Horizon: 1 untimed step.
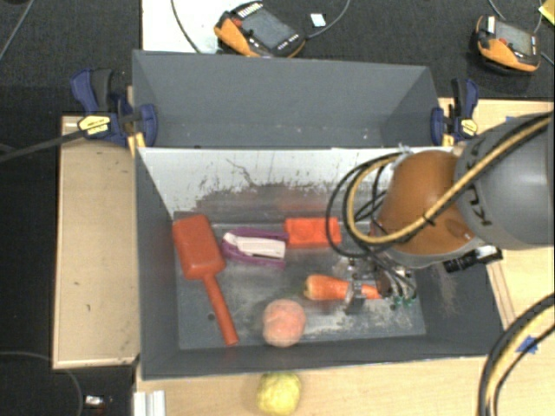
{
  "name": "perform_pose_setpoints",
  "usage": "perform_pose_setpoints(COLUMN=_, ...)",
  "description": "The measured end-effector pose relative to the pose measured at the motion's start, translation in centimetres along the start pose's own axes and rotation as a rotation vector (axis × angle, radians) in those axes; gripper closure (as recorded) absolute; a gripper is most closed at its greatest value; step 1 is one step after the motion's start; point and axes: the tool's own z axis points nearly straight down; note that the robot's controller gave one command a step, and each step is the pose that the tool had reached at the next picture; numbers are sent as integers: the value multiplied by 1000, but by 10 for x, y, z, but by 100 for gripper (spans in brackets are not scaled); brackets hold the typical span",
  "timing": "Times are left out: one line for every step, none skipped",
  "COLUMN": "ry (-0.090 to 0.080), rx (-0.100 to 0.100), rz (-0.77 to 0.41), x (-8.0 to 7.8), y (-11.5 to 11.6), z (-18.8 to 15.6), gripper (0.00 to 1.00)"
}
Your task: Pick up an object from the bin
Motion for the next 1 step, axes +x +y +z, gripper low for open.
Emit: perform_pose_setpoints(ry=-2, rx=0, rz=0, x=-1, y=0, z=-14, gripper=100)
